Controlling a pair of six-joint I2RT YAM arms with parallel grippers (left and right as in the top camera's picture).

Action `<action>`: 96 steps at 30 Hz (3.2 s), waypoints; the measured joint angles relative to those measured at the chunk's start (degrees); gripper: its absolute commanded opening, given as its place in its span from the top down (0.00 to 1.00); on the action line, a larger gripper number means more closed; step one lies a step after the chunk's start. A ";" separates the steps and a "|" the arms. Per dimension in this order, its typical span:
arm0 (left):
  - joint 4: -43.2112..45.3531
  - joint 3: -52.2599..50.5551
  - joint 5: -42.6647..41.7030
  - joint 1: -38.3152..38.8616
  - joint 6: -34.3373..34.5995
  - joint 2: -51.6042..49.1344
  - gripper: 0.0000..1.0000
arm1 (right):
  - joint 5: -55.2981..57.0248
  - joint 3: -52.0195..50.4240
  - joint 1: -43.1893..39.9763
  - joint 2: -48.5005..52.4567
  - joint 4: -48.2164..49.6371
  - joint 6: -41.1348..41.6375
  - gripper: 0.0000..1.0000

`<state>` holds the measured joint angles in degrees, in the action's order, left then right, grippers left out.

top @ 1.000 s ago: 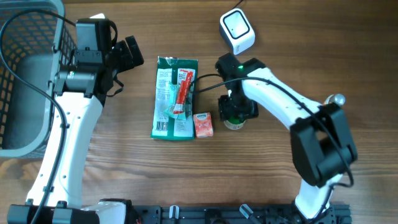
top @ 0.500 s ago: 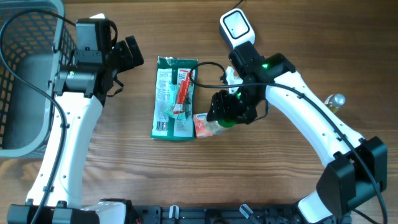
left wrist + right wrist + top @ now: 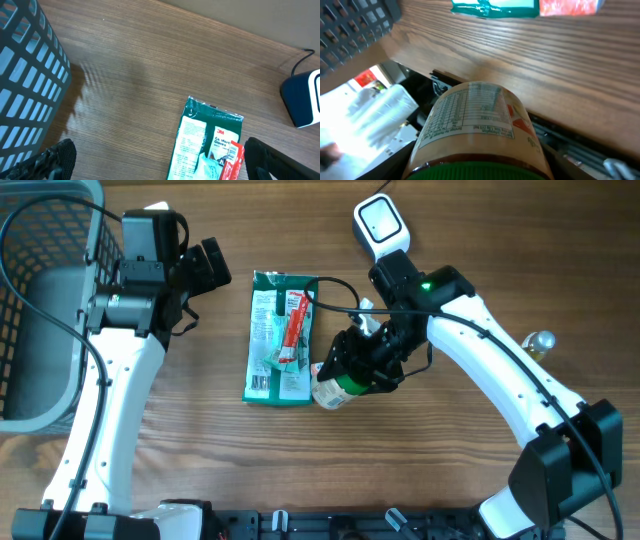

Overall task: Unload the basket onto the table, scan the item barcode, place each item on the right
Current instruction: 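Lift the green-lidded jar and tilt it with the right gripper, then carry the jar up to the scanner window and hold it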

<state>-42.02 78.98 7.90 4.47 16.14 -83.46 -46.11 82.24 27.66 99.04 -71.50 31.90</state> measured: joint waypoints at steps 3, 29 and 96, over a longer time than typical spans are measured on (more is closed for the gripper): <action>0.02 0.00 0.00 0.00 0.00 0.00 0.00 | -0.24 0.00 0.00 0.00 -0.11 1.53 0.96; 0.00 0.00 0.00 0.00 0.00 0.00 0.00 | -7.04 0.00 0.00 0.00 -2.64 3.91 0.96; 0.00 0.00 0.00 0.00 0.00 0.00 0.00 | 61.88 23.10 -6.01 21.07 50.21 -18.88 0.96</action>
<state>-42.02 78.98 7.90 4.47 16.14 -83.46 15.77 105.34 21.65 120.11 -21.30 13.02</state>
